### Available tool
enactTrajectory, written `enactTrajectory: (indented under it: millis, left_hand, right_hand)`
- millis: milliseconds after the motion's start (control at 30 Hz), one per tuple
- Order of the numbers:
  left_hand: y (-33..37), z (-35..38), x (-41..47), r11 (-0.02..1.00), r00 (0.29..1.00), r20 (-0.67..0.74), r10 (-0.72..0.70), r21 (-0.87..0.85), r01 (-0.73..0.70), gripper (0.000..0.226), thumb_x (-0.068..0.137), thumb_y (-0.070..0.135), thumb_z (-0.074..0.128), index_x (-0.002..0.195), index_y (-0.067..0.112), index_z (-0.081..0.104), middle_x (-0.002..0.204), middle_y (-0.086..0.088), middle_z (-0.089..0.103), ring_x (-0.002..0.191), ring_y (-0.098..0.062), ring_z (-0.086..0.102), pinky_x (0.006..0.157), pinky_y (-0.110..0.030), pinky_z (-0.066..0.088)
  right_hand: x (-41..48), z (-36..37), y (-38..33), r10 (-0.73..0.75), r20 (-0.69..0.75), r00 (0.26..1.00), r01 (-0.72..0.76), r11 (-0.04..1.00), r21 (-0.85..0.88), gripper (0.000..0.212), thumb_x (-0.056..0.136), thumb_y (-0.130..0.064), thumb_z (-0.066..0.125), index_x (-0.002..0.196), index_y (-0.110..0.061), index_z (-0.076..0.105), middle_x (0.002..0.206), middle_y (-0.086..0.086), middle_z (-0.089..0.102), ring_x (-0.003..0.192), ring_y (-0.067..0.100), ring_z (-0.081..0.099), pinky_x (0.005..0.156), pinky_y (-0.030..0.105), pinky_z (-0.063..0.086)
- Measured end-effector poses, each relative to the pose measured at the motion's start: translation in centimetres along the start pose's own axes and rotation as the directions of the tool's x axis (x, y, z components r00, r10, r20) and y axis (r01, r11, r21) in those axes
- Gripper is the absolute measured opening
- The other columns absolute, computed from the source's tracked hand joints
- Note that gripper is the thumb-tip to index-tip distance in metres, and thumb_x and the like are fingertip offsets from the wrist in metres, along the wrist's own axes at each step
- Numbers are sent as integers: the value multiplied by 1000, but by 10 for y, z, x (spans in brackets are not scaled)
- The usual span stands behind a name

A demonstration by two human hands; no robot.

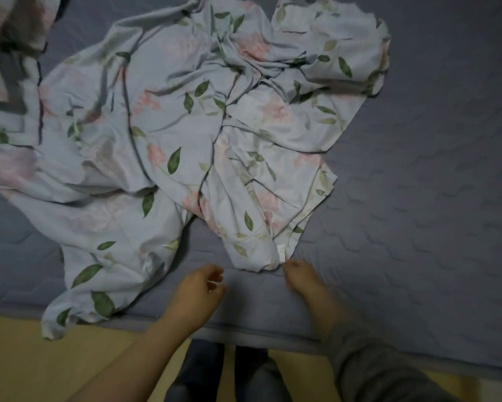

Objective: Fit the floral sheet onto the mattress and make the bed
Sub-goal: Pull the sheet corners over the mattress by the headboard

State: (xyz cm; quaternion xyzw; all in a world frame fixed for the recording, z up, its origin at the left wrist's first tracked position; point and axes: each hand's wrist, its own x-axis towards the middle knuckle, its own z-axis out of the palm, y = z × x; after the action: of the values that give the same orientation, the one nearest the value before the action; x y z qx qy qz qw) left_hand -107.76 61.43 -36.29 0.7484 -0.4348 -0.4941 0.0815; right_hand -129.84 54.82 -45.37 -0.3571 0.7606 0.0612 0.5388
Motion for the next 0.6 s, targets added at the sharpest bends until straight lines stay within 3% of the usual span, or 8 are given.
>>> enactTrajectory:
  millis: [67, 133, 200, 300, 433, 533, 600]
  left_hand:
    - [-8, 2, 6, 1000, 1000, -9, -11, 6, 11, 27, 87, 16, 61, 114, 12, 61, 103, 0, 66, 88, -14, 63, 80, -27, 51]
    - [-15, 2, 11, 1000, 1000, -19, -18, 13, 18, 27, 87, 15, 61, 113, 11, 61, 103, -1, 67, 87, -14, 63, 78, -26, 50]
    - [-21, 2, 14, 1000, 1000, -19, -22, 3, 22, 27, 87, 15, 61, 114, 11, 61, 103, -2, 67, 87, -15, 63, 79, -26, 50]
    - [-27, -2, 15, 1000, 1000, -12, -26, 11, 26, 27, 88, 15, 61, 115, 12, 61, 105, -2, 67, 89, -15, 63, 80, -26, 50]
    - [-24, -13, 9, 999, 1000, 1, -24, 24, 24, 29, 88, 18, 61, 116, 14, 60, 105, 1, 66, 90, -13, 62, 81, -26, 50]
    - [-12, -25, -2, 1000, 1000, 17, -5, 27, 5, 30, 88, 17, 60, 118, 12, 59, 107, -1, 66, 90, -13, 62, 80, -24, 48]
    - [0, -34, -12, 1000, 1000, 16, 18, 20, -18, 31, 88, 18, 61, 119, 12, 59, 109, -2, 66, 90, -13, 61, 79, -22, 46]
  right_hand:
    - [10, 8, -5, -37, -37, 999, 37, 999, -1, 29, 92, -22, 51, 115, -8, 60, 116, 12, 59, 109, 30, 56, 91, 31, 42]
    - [14, 15, -8, -103, -53, 993, 105, 994, 31, 43, 92, -22, 56, 132, -9, 49, 134, 9, 51, 120, 28, 50, 94, 27, 38]
    - [17, 22, -11, -138, 14, 990, 137, 989, 64, 44, 90, -20, 60, 131, -9, 47, 126, 6, 53, 111, 26, 54, 84, 20, 42]
    - [14, 30, -16, -129, 123, 984, 121, 990, 66, 36, 87, -15, 64, 120, -3, 55, 102, 9, 59, 77, 16, 56, 53, 11, 43]
    - [-5, 31, -14, -173, 34, 984, 170, 982, 80, 30, 85, -15, 65, 111, -2, 63, 107, 14, 65, 88, 20, 57, 67, 23, 42]
    - [-39, 14, -17, -289, -85, 954, 296, 951, 88, 19, 87, -14, 61, 100, 1, 62, 93, 10, 61, 82, 18, 54, 59, 24, 39]
    - [-69, -4, -22, -405, -208, 891, 423, 905, 49, 16, 89, -14, 58, 87, 1, 55, 77, 8, 53, 70, 16, 48, 55, 23, 35]
